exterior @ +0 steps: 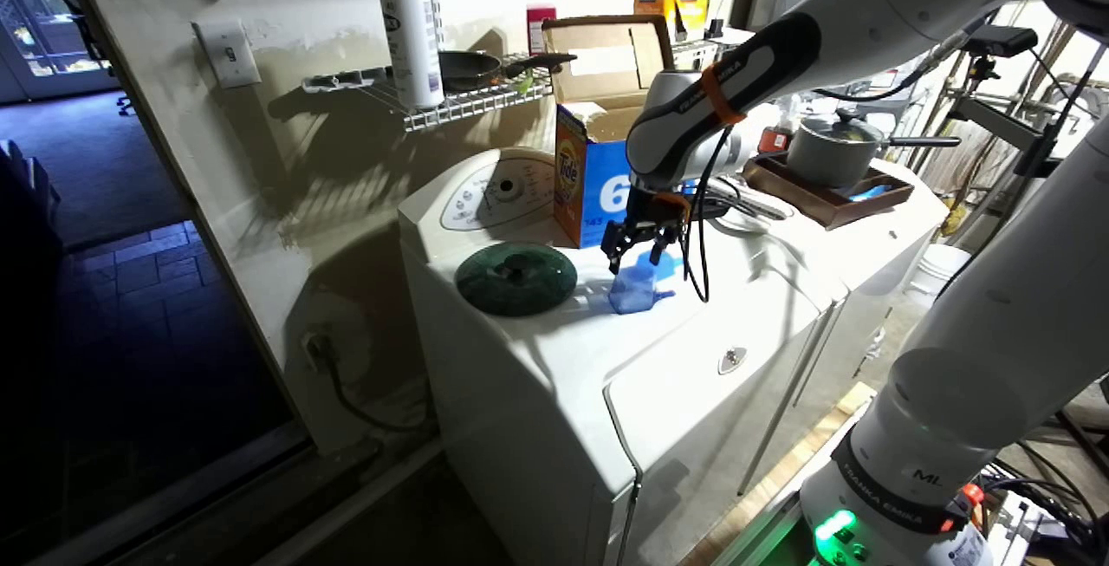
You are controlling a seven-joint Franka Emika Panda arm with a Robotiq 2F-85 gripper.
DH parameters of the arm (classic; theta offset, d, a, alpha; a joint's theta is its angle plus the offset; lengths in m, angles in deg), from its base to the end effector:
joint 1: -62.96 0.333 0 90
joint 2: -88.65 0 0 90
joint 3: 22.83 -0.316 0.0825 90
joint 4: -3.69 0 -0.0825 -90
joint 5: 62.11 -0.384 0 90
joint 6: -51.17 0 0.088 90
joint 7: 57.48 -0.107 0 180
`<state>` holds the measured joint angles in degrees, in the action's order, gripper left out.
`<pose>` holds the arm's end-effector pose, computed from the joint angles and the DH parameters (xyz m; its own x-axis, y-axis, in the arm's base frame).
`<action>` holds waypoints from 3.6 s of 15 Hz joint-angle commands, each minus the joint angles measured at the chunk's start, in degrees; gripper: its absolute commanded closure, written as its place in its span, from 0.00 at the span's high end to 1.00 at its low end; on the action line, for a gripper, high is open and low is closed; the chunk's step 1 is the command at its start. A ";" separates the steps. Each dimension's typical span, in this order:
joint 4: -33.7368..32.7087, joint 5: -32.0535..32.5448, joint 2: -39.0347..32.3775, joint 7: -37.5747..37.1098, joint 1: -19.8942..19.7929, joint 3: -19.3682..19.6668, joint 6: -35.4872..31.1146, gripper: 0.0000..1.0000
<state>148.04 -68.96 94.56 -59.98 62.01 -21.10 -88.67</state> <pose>0.4561 -0.0210 0.3184 0.9834 -0.1804 0.0169 -0.1785 -0.9804 -0.0830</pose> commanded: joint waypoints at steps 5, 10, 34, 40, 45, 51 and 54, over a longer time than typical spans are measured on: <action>-3.18 -3.99 -4.39 2.20 0.15 0.02 1.28 1.00; -4.57 -3.79 -6.47 2.04 -0.04 -0.02 2.93 1.00; -10.77 -4.21 -10.06 0.86 -1.50 0.64 14.69 1.00; -11.65 -5.08 -10.97 0.99 -1.65 0.67 16.47 1.00; -11.64 -5.37 -10.73 0.76 -1.49 0.53 16.29 0.61; -10.49 -1.77 -8.55 -2.01 -0.28 -0.20 14.92 0.36; -9.99 0.96 -7.21 -4.21 0.55 -0.86 14.40 0.23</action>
<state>137.40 -71.19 85.44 -60.89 61.63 -21.27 -74.09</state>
